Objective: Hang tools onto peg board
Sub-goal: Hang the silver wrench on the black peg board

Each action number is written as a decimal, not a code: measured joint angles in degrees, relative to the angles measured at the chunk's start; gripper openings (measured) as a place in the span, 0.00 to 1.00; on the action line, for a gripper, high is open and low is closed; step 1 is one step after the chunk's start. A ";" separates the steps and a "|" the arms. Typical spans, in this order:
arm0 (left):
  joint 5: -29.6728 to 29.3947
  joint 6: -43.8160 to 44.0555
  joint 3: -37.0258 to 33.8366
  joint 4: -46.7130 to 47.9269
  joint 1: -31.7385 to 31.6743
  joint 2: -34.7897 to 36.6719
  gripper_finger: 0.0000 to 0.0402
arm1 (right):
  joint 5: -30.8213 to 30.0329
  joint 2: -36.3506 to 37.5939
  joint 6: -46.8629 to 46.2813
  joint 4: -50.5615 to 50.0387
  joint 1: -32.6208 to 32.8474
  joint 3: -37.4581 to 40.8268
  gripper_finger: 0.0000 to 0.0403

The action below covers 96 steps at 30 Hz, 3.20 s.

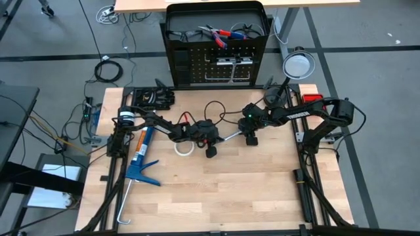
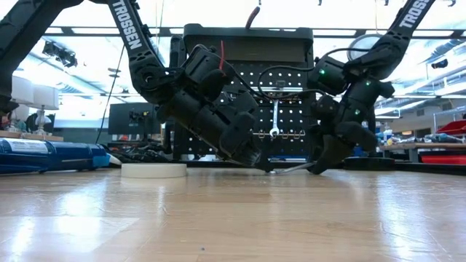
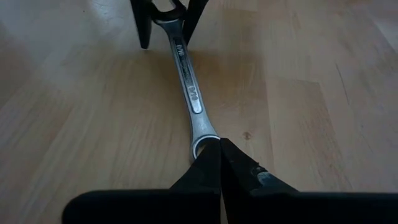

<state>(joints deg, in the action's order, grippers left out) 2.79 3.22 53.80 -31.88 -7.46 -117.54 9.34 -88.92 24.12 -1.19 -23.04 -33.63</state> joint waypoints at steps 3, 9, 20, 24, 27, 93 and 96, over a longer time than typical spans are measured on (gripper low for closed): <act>0.02 0.00 0.00 0.04 0.00 0.00 0.00 | -0.18 0.04 0.24 -0.06 0.77 0.00 0.32; 0.09 1.99 -0.14 -1.53 0.03 0.15 0.00 | -1.19 0.16 -1.10 -0.58 1.61 0.00 0.32; -13.70 -4.67 -3.25 -14.09 6.42 3.39 0.00 | -11.14 6.20 -11.86 -3.08 1.65 0.20 0.32; -18.98 -5.36 -6.98 -25.52 8.60 3.52 0.00 | -19.58 7.70 -20.60 -0.57 1.65 0.19 0.32; -20.19 -5.17 -10.82 -34.51 9.11 3.52 0.00 | -23.97 7.36 -29.29 4.03 1.65 0.17 0.32; -10.64 6.10 -33.07 -52.19 2.10 10.36 0.00 | -81.74 -8.04 -39.39 33.71 1.30 -7.85 0.31; -10.64 6.05 -33.07 -52.17 2.08 10.36 0.00 | -81.55 -8.04 -39.39 34.05 0.87 -7.85 0.31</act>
<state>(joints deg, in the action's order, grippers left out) -7.86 9.28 20.73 -84.05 -5.39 -107.18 -72.21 -96.97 -15.27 32.86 -22.17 -41.47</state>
